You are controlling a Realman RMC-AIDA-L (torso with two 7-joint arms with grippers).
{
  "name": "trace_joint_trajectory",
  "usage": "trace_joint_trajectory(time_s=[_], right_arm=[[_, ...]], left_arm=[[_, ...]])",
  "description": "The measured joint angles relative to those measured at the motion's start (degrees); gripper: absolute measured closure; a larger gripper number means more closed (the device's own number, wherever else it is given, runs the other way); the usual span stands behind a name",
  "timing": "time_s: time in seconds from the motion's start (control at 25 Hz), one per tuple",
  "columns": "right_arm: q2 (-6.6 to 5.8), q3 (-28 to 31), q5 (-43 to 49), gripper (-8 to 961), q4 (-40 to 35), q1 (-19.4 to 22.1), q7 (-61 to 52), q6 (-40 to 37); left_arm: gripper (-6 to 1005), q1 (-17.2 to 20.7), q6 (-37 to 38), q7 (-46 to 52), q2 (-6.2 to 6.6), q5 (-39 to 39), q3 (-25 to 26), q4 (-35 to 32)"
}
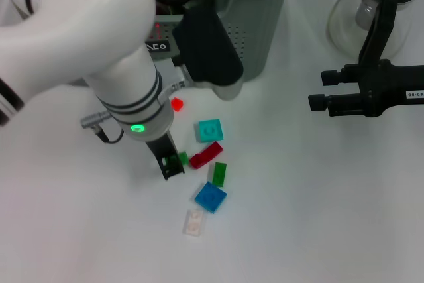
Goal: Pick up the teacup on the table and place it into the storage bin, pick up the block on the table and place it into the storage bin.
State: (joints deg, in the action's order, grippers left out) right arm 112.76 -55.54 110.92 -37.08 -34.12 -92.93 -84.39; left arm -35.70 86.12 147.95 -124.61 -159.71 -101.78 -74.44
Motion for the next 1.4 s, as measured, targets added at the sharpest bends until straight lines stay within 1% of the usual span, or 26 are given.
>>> trace_joint_trajectory(time_s=[0.04,0.12,0.2,0.28,0.36,0.44,0.48,0.52,0.56,0.6,0.68,0.76,0.8,0.88,0.96,1.04,1.12,1.28,1.36,1.4], right_arm=[[0.0,0.0,0.0,209,0.0,0.0,0.0,0.0],[0.0,0.0,0.0,208,0.0,0.1,0.0,-0.1],[-0.01,0.0,0.0,208,0.0,0.1,0.0,-0.2],[0.01,0.0,0.0,208,0.0,0.1,0.0,-0.4],[0.0,0.0,0.0,208,0.0,0.2,0.0,-0.4],[0.0,0.0,0.0,209,0.0,0.2,0.1,-0.5],[0.01,0.0,0.0,209,0.0,0.2,0.2,-0.6],[0.0,0.0,0.0,209,0.0,0.2,0.3,-0.6],[0.01,0.0,0.0,209,0.0,0.2,0.6,-0.6],[0.01,0.0,0.0,209,0.0,0.2,0.6,-0.6],[-0.01,0.0,0.0,209,0.0,0.2,0.7,-0.8],[0.0,-0.1,0.0,208,0.0,0.1,0.7,-1.0],[0.0,-0.1,0.0,208,-0.1,0.0,0.7,-1.3],[0.0,-0.1,0.0,208,-0.1,-0.2,0.7,-1.7],[0.0,-0.2,0.0,208,-0.1,-0.3,0.5,-1.8],[0.0,-0.3,0.0,208,-0.2,-0.3,0.3,-1.8],[-0.01,-0.3,0.0,208,-0.2,-0.3,0.1,-1.9],[-0.08,-0.1,0.0,208,-0.3,-0.3,0.1,-2.0],[-0.09,-0.1,0.0,208,-0.4,-0.3,0.1,-2.0],[-0.09,-0.1,0.0,208,-0.4,-0.3,0.1,-2.0]], left_arm=[[810,0.0,0.0,0.0,0.0,0.0,0.0,0.0],[811,0.7,1.9,0.1,0.18,-0.1,2.1,-3.4],[811,1.8,4.9,-0.2,0.18,0.6,6.6,-7.8],[811,2.5,9.3,-1.2,0.15,4.0,13.5,-13.7],[811,2.2,14.2,-2.4,0.32,9.6,22.7,-18.7],[810,0.4,18.5,-3.5,0.75,14.6,34.0,-21.7],[810,-2.7,20.2,-4.3,1.89,16.5,44.5,-22.5],[810,-2.7,20.2,-4.3,1.89,16.5,44.5,-22.5],[810,-4.1,20.3,-4.5,2.69,16.8,48.4,-22.4],[810,-5.6,19.4,-4.7,4.04,16.7,51.9,-21.6],[810,-7.5,16.4,-4.6,6.64,16.3,54.4,-18.6],[811,-9.5,11.8,-4.0,9.52,15.4,54.3,-13.1],[811,-10.4,9.6,-3.9,10.42,14.9,54.1,-10.5],[811,-12.1,4.6,-3.9,11.59,12.9,53.9,-4.4],[809,-13.6,0.2,-4.4,12.02,10.5,53.7,0.7],[806,-14.3,-2.3,-4.9,12.11,9.0,53.7,3.3],[802,-14.7,-3.8,-5.4,12.07,7.8,53.7,4.5],[659,-14.6,-3.4,-6.1,11.84,7.3,53.9,3.4],[587,-14.4,-0.2,-7.2,11.83,8.8,54.1,1.6],[506,-14.2,2.7,-8.5,11.83,10.3,54.4,0.3]])
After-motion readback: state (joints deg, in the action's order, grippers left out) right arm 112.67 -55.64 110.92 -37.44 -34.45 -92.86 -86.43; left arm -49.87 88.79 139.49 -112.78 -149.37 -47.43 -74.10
